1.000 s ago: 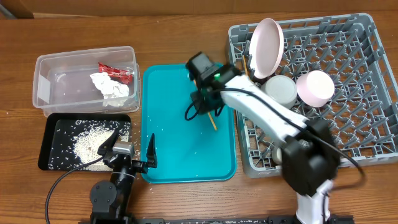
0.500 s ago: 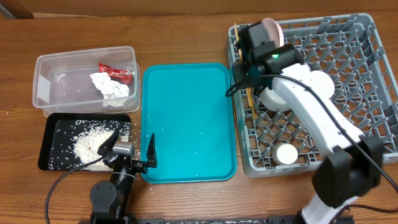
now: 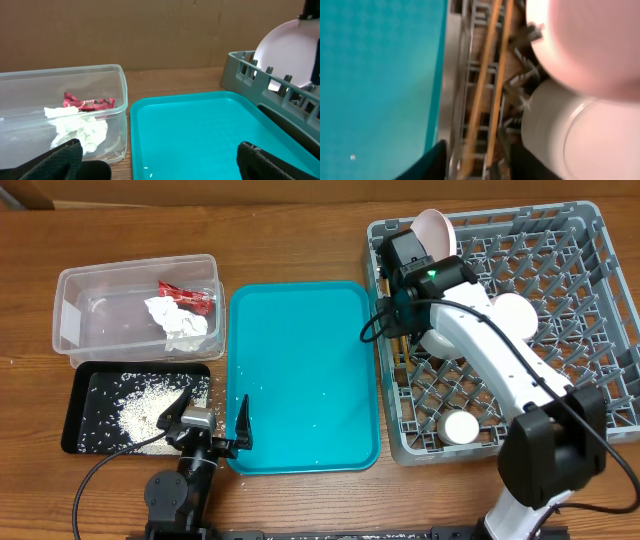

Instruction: Sort waste into correct bins and load items into the dishwasher

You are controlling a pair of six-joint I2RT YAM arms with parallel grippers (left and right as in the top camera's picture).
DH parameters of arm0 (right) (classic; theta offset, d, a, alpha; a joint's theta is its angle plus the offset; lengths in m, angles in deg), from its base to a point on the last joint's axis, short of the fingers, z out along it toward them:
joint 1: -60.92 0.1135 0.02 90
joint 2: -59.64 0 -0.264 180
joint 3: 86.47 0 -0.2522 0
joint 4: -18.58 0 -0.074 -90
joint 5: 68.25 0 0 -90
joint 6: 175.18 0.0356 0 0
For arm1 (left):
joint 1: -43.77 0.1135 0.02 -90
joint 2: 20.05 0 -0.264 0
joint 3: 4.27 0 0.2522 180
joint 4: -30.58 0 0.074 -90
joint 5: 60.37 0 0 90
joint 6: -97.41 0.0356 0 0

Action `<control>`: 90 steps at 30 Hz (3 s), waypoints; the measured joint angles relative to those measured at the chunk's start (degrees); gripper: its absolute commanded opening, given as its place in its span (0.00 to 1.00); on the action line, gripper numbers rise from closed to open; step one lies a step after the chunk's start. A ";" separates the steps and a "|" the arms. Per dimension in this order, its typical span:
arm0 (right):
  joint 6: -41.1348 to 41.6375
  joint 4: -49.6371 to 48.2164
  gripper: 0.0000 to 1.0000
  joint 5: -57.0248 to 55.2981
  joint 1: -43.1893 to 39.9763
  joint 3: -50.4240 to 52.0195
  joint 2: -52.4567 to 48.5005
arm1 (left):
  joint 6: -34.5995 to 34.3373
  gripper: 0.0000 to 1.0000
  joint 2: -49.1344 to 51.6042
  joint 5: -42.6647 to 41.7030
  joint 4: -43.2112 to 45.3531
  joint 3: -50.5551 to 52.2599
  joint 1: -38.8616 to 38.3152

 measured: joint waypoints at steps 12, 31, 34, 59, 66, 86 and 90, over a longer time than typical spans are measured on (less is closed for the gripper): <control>-0.46 0.24 1.00 12.41 12.57 -0.26 28.94 | 0.00 1.00 0.00 0.00 0.02 0.00 0.00; -0.48 6.19 1.00 3.32 14.60 -0.92 46.56 | 0.00 1.00 0.00 0.00 0.00 0.00 0.00; -0.50 0.33 1.00 1.18 10.88 0.50 49.13 | 0.00 1.00 0.00 0.00 0.00 0.00 0.00; -0.50 -44.89 1.00 4.44 -11.87 67.01 89.33 | 0.00 1.00 0.00 0.00 -0.02 0.00 0.00; -0.48 -53.51 1.00 5.79 -13.53 81.68 100.17 | 0.00 1.00 0.00 0.00 -0.02 0.00 0.00; -0.46 -58.71 1.00 6.38 -13.53 91.52 106.07 | 0.00 1.00 0.00 0.00 0.00 0.00 0.00; -0.48 -58.73 1.00 6.40 -13.53 91.52 106.07 | 0.00 1.00 0.00 0.00 0.00 0.00 0.00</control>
